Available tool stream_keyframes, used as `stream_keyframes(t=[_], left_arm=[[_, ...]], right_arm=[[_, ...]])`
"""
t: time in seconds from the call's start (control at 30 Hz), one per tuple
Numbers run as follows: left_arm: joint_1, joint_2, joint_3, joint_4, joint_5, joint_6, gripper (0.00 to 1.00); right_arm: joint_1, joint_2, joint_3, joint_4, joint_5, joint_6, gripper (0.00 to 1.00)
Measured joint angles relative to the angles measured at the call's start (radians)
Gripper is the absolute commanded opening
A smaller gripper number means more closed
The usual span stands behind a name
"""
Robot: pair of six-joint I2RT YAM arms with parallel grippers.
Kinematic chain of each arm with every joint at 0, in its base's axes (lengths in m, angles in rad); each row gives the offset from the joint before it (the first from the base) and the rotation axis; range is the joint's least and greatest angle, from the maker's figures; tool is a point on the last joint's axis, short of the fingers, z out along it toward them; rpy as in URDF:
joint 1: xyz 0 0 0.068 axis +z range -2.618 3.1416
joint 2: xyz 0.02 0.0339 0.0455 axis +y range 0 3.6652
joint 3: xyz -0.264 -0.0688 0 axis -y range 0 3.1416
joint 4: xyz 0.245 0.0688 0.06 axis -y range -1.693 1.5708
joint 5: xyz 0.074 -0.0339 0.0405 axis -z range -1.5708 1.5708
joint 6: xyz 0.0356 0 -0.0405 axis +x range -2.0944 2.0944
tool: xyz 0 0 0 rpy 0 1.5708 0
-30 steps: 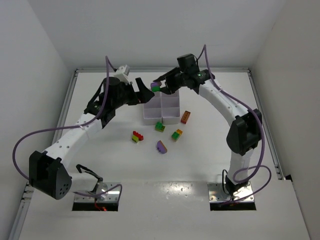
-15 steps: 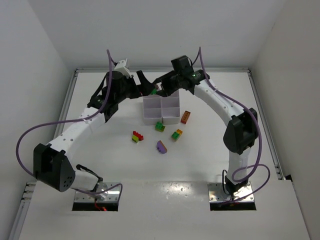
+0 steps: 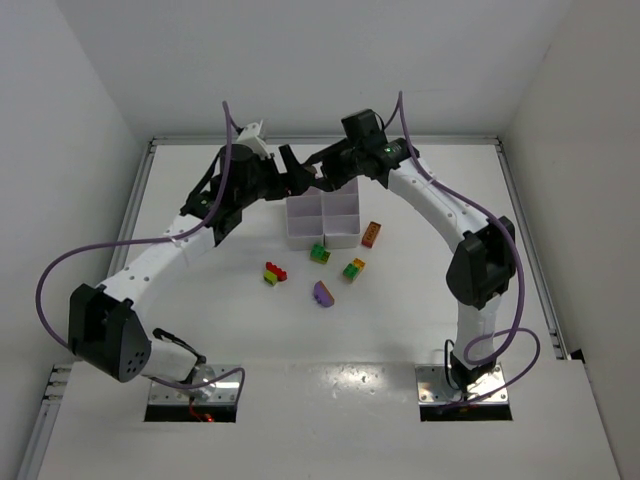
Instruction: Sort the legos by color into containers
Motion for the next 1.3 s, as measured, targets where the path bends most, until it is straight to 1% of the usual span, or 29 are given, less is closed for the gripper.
stream_keyframes(t=[0.07, 0.1, 0.17, 0.33, 0.5, 0.53, 0.87, 0.97, 1.1, 1.13, 1.17, 1.2, 1.3], left_arm=[[-0.001, 0.000, 0.000, 0.000, -0.001, -0.002, 0.80], [-0.001, 0.000, 0.000, 0.000, -0.003, 0.000, 0.73], [-0.001, 0.002, 0.000, 0.000, -0.005, 0.000, 0.67], [-0.001, 0.016, 0.000, 0.000, -0.008, 0.004, 0.64], [-0.001, 0.031, 0.000, 0.001, -0.007, 0.004, 0.64], [-0.001, 0.034, 0.000, 0.001, -0.007, 0.004, 0.63], [-0.002, 0.034, 0.000, 0.001, -0.005, 0.005, 0.64], [-0.002, 0.034, 0.000, 0.001, -0.005, 0.005, 0.60], [-0.002, 0.034, 0.001, 0.002, -0.001, 0.003, 0.49], [-0.002, 0.034, 0.002, 0.002, 0.001, 0.003, 0.41], [-0.003, 0.034, 0.002, 0.003, 0.002, 0.002, 0.36], [-0.006, 0.034, 0.003, 0.004, -0.001, 0.004, 0.28], [-0.007, 0.034, 0.004, 0.004, -0.008, 0.007, 0.17]], right_arm=[[0.000, 0.001, 0.003, 0.001, 0.000, 0.000, 0.00], [0.000, 0.001, 0.004, 0.002, 0.000, 0.001, 0.00], [0.000, 0.001, 0.006, 0.004, -0.002, 0.002, 0.00], [0.000, 0.002, 0.014, 0.009, -0.004, 0.003, 0.00], [0.000, 0.002, 0.016, 0.025, -0.011, 0.003, 0.00], [0.000, 0.002, 0.016, 0.027, -0.011, 0.003, 0.00], [0.004, 0.002, 0.016, 0.032, -0.027, 0.003, 0.00], [0.008, 0.002, 0.016, 0.032, -0.029, 0.003, 0.00], [0.011, 0.002, 0.016, 0.032, -0.026, 0.003, 0.00], [0.013, 0.002, 0.016, 0.032, -0.024, 0.003, 0.00], [0.013, 0.002, 0.016, 0.032, -0.023, 0.003, 0.00], [0.014, 0.002, 0.016, 0.032, -0.021, 0.003, 0.00], [0.014, 0.002, 0.014, 0.035, -0.020, 0.003, 0.00]])
